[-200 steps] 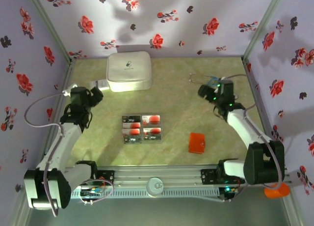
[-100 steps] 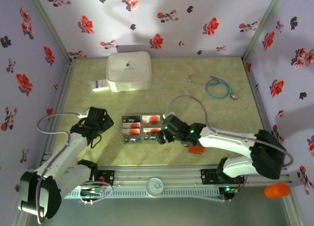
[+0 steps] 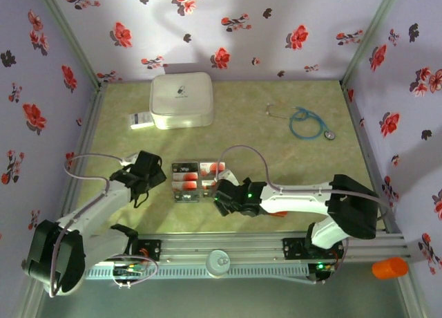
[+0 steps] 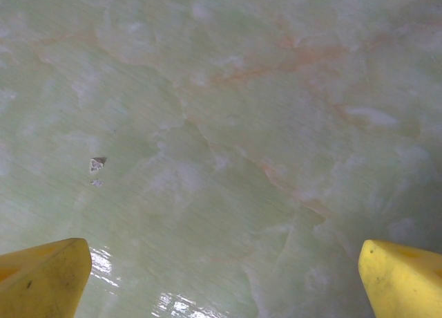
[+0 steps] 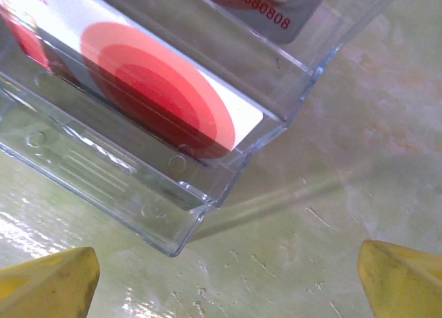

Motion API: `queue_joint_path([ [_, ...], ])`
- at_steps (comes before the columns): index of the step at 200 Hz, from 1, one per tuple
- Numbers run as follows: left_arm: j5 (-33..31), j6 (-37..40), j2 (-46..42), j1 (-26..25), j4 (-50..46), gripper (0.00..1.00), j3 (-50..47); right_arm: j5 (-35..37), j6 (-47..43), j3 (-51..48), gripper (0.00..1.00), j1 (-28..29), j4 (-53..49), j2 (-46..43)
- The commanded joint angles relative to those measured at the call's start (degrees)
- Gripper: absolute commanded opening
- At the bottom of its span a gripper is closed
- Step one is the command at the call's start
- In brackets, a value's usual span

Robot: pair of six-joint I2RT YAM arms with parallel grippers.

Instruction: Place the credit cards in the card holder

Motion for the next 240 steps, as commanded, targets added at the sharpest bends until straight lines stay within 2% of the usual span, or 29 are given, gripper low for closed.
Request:
queue_joint_path([
  [1,-2.00,-0.64,0.75,-1.00,0.18,1.00,0.24,2.57,-0.95,1.76,0.97,0.42,-0.59,1.79],
  [63,-2.09,-1.50,2.19,-3.19,1.56,1.00,-0.39,6.88,-0.80,2.81,0.99,-0.01,-0.66,5.17],
  [120,-2.08,-2.43,6.15,-5.56,3.87,1.00,1.35,9.59,-0.07,3.05,0.99,-3.10,0.00,6.59],
  [176,-2.26,-2.72,15.63,-8.14,8.06,1.00,7.21,10.09,0.41,3.08,0.98,-10.13,-1.13,6.77],
  [240,-2.92,-0.23,30.63,-11.78,9.98,1.00,20.75,10.21,2.07,3.77,0.98,-20.15,-2.71,8.59],
])
